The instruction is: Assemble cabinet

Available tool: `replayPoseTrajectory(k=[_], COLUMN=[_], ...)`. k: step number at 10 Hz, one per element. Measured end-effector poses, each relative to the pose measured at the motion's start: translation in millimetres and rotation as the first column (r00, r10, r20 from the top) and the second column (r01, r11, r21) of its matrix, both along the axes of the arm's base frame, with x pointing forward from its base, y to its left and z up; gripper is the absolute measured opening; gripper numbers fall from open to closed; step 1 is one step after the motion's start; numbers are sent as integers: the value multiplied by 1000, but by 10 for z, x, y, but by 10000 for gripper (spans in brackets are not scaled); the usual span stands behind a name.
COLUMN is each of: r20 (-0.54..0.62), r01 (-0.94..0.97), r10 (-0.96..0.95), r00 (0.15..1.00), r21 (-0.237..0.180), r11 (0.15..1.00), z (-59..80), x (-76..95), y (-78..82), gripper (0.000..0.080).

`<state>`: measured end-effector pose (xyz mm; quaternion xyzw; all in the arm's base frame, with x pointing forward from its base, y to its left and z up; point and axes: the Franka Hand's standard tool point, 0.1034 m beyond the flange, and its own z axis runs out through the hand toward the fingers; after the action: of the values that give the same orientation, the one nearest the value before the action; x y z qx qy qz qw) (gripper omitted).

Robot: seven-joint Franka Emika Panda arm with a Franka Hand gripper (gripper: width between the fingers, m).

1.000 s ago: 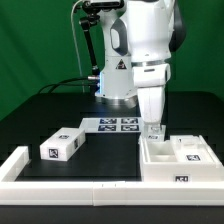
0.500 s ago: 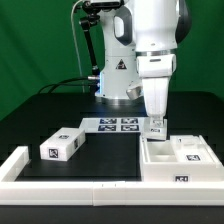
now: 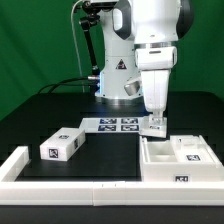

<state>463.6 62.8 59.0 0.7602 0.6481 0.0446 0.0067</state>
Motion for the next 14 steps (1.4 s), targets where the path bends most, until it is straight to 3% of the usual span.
replayPoseTrajectory(k=[14], r20=[-17], r01=[-25], r10=[25], r00=[1000], r21=[4], r11=[1000], z=[-82], x=[16], y=[26], gripper=[70])
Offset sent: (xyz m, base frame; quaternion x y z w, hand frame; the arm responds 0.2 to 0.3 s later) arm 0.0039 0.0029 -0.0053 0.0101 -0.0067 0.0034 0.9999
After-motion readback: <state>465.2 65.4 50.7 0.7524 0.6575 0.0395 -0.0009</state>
